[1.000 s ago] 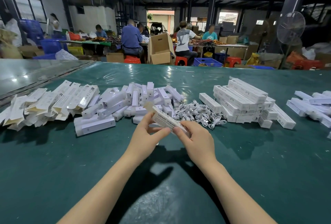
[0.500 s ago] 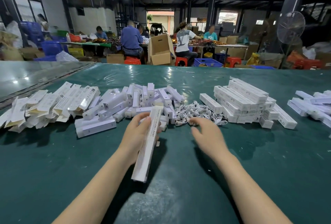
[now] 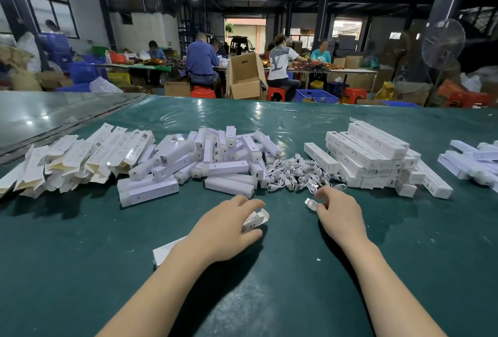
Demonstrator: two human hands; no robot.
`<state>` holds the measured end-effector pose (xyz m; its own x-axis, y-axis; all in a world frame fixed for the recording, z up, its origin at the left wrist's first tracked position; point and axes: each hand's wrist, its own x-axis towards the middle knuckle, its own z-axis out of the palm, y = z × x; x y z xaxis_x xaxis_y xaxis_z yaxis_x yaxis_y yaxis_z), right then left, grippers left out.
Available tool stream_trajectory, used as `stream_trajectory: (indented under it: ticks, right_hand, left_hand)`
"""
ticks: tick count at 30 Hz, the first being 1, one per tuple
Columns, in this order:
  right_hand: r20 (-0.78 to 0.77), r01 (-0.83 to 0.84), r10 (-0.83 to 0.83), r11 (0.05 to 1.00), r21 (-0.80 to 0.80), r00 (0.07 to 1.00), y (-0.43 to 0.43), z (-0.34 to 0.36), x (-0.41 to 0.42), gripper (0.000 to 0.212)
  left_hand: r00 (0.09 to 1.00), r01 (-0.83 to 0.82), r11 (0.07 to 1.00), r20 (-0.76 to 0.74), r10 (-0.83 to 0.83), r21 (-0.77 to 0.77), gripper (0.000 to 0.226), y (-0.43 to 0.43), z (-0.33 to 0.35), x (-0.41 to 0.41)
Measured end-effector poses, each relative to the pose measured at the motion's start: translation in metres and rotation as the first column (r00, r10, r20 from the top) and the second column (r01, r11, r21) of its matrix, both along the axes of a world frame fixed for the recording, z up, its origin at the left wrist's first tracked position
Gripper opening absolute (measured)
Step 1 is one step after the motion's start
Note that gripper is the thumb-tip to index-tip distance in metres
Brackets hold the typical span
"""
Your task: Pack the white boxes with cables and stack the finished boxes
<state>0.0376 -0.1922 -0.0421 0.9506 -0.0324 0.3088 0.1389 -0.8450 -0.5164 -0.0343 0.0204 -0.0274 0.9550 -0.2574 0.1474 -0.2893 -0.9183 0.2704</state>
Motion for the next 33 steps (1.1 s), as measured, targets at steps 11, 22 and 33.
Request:
stream_trajectory:
  ticks: [11, 22, 33]
  right_hand:
    - [-0.204, -0.315, 0.509, 0.75, 0.582, 0.836, 0.006, 0.009, -0.009, 0.043]
    - [-0.178, -0.437, 0.465, 0.882, 0.174, 0.867, 0.008, 0.009, -0.009, 0.022]
    - [-0.209, -0.404, 0.426, 0.904, 0.142, 0.88, 0.013, 0.016, -0.016, 0.026]
  left_hand:
    - [0.991, 0.126, 0.992, 0.048, -0.126, -0.012, 0.032, 0.0, -0.004, 0.002]
    - [0.983, 0.185, 0.982, 0.02, -0.185, -0.028, 0.035, 0.001, -0.005, 0.004]
    - [0.984, 0.181, 0.975, 0.022, -0.18, -0.131, 0.04, 0.002, -0.003, 0.001]
